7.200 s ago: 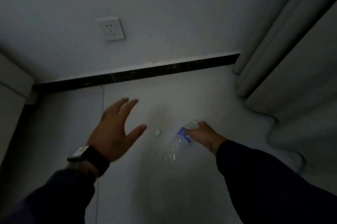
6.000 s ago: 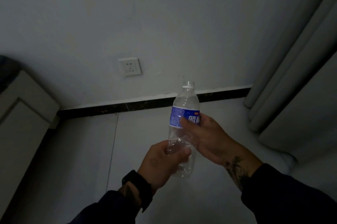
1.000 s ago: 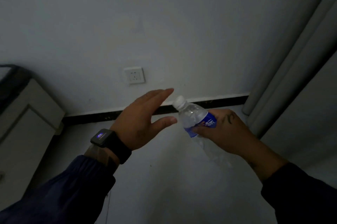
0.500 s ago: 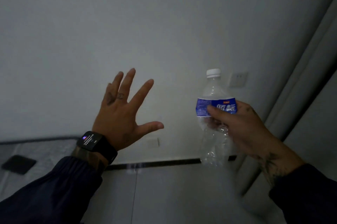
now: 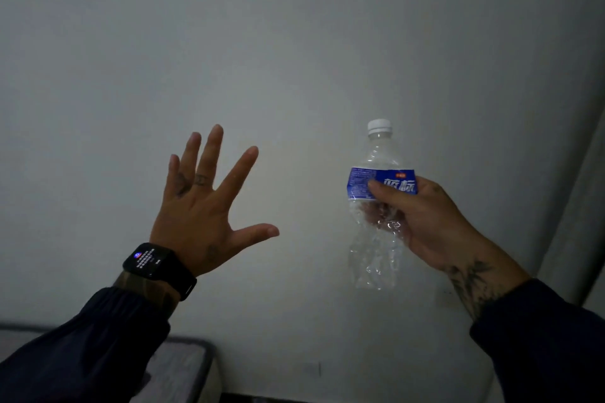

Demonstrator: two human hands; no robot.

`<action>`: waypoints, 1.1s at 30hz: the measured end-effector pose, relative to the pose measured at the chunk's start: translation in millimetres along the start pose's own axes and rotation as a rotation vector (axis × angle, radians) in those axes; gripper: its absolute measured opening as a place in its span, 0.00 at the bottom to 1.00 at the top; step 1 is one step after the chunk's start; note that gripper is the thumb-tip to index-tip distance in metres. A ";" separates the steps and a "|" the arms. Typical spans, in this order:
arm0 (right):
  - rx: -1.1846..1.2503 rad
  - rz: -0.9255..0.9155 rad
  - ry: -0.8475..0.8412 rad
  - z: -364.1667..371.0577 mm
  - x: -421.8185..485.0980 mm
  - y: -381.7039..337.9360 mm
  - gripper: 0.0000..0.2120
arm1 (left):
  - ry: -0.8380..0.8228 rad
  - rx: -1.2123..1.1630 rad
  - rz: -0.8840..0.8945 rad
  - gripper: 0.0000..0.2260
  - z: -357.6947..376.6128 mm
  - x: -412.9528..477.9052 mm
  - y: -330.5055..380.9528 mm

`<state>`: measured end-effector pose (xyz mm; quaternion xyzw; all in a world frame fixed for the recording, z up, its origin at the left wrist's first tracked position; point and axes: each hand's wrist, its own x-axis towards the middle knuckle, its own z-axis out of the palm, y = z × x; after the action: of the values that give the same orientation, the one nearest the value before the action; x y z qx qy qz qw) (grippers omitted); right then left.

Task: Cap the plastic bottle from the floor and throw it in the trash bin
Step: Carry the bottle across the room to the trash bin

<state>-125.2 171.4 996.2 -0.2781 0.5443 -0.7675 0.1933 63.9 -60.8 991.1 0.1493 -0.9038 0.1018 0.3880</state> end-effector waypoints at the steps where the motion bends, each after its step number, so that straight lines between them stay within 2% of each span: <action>1: 0.013 -0.006 -0.024 10.0 2.7 -10.8 0.13 | 0.011 0.027 -0.014 0.47 -17.6 2.1 -6.3; 5: 0.076 0.004 -0.161 54.3 7.7 -39.5 0.15 | 0.032 0.143 -0.075 0.46 -82.4 -4.7 -24.5; 9: 0.152 0.041 -0.324 106.6 1.8 -48.9 0.10 | 0.032 0.276 -0.154 0.46 -142.4 -35.1 -41.1; 17: 0.235 0.150 -0.749 256.2 -62.8 -41.7 0.08 | -0.034 0.583 -0.448 0.46 -291.9 -161.8 -62.0; 25: 0.299 0.236 -1.219 422.5 -236.6 -46.7 0.15 | -0.045 0.917 -0.806 0.45 -488.4 -325.3 -21.2; 33: 0.377 0.307 -1.571 513.7 -467.1 -85.1 0.17 | -0.060 1.153 -1.090 0.45 -670.4 -479.2 82.5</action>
<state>562.6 105.9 1105.3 -0.6195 0.1441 -0.3925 0.6644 798.5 308.7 1089.6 0.7509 -0.5182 0.3453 0.2200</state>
